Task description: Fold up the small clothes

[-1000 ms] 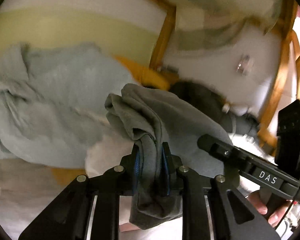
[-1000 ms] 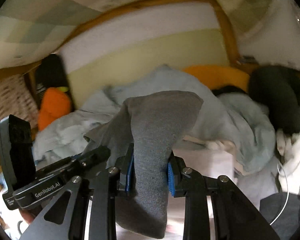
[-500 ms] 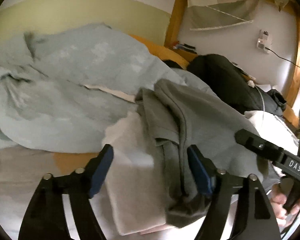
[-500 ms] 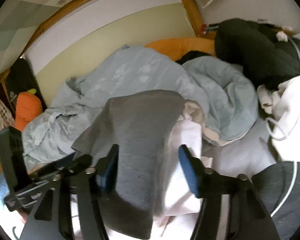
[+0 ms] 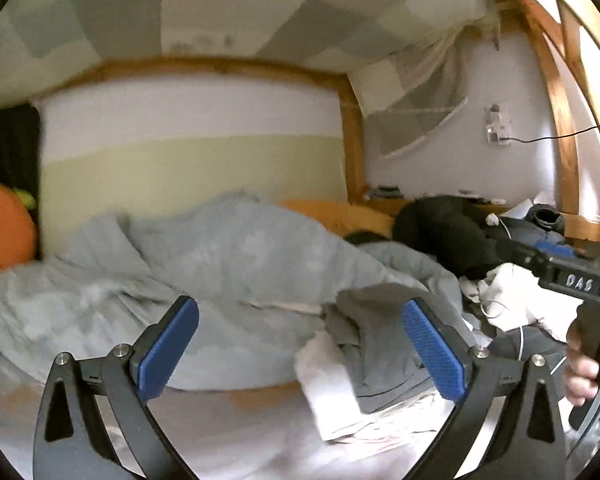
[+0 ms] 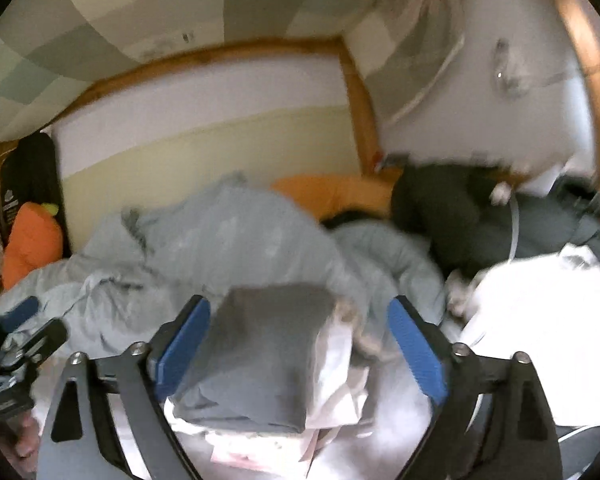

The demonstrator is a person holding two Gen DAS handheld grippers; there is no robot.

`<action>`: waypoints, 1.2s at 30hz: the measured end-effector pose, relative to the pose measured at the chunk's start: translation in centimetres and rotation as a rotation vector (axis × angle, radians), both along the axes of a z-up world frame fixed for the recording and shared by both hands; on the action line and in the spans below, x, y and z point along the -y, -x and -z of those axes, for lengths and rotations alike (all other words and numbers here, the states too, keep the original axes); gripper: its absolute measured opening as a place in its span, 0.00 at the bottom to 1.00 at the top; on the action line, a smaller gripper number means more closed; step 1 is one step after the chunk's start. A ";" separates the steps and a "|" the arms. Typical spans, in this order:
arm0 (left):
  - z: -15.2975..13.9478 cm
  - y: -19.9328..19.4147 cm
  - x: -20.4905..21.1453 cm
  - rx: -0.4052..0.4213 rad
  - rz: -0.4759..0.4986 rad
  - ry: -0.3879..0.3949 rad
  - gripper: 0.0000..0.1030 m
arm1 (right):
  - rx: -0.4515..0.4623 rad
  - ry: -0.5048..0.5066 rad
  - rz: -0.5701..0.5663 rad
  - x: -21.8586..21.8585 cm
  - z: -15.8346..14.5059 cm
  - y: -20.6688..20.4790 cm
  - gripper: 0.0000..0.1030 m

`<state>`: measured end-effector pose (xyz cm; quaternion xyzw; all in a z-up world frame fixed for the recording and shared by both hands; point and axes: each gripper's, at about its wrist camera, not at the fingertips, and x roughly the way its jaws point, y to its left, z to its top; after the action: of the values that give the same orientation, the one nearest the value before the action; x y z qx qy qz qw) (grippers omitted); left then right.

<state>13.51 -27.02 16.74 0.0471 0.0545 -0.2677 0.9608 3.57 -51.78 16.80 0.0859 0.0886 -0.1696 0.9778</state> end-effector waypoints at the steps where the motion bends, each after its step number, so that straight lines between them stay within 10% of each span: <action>1: -0.4 0.9 -1.0 0.022 -0.021 0.017 0.99 | 0.030 0.016 0.002 -0.7 -0.7 0.8 0.99; 9: 0.8 6.1 -9.3 0.036 -0.105 0.137 0.99 | 0.111 0.076 -0.058 -7.6 -0.9 5.1 0.99; 24: 17.5 5.9 -14.3 -0.107 -0.318 0.057 0.99 | -0.008 -0.084 0.016 -15.2 14.9 4.4 0.99; 36: 18.0 6.0 -12.0 -0.112 -0.283 -0.052 0.99 | -0.021 0.085 0.097 -18.4 17.4 4.4 0.99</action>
<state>7.51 -15.03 -1.31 0.0488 0.1209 -0.1302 0.9829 -0.81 -33.37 -0.58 0.0465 0.0875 -0.2214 0.9701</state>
